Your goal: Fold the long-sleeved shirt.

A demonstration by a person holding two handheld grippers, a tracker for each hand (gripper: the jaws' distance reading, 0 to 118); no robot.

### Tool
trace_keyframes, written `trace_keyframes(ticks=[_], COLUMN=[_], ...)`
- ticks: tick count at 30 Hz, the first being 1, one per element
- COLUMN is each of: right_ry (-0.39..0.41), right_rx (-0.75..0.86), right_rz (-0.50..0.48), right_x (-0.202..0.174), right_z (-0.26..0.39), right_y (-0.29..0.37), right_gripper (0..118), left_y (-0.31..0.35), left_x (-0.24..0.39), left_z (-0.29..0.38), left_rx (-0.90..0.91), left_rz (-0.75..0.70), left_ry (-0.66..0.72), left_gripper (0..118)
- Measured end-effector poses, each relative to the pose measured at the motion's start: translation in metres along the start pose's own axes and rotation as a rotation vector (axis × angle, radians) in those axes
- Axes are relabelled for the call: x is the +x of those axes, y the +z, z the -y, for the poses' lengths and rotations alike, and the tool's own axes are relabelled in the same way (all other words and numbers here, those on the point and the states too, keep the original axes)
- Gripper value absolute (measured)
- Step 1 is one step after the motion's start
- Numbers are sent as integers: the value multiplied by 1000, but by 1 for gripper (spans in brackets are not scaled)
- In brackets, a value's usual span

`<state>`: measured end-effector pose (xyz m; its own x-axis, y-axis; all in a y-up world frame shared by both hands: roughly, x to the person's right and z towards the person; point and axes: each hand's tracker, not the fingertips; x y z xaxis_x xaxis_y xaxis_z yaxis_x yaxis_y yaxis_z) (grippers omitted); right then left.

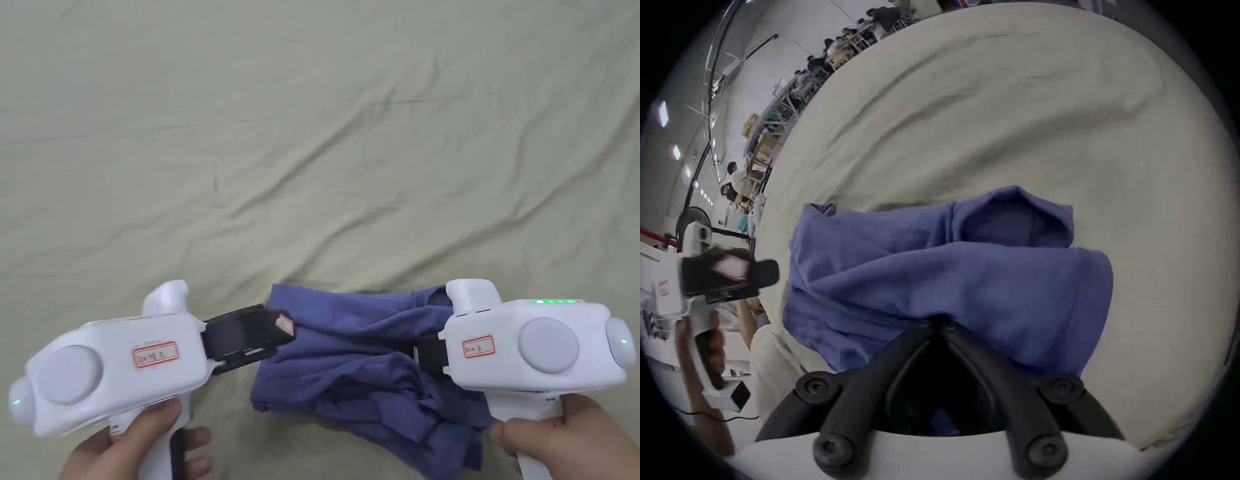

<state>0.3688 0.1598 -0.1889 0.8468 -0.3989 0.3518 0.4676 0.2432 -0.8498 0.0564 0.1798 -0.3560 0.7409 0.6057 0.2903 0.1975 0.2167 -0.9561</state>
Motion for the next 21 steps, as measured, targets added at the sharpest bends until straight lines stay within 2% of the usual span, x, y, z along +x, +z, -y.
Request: trace_keyframes(ticks=[1,3,5,10,11,13,14,16,19,20,21], right_ry=[1,-4,-27,-58,-67,-75,-74,-69,-69,-73,-78], right_rx=[-1,-5,-9,-5,-3,1,3,8,13,13,13], right_rz=[-8,-25,-51,-85,-91,-94,-93,-84,-83,-82,-79], right_x=[2,7,14,27,27,26,26,22,22,22,22], right_z=[-1,-1,-2,0,0,2,2,3,4,4,4], right_y=[0,1,1,3,3,2,3,3,4,6,7], right_gripper=[3,3,3,3,3,3,3,3,3,3,3], left_y=[-1,-16,-39,-45,-44,-45,-47,-44,-35,-31,-26], left_x=[-7,-10,-16,10,20,39,45,49,51,45,42], left_z=[6,-5,-2,0,5,12,17,22,27,25,25], left_rx=[-33,-78,-110,-132,-125,-101,-99,-79,-40,-38,-50], left_rz=[39,22,42,-63,-115,-314,-311,-305,-304,-243,-190], left_ry=[43,64,52,-151,-207,-374,-409,-387,-411,-377,-308], left_gripper=[118,118,118,118,110,71,53,45,15,8,8])
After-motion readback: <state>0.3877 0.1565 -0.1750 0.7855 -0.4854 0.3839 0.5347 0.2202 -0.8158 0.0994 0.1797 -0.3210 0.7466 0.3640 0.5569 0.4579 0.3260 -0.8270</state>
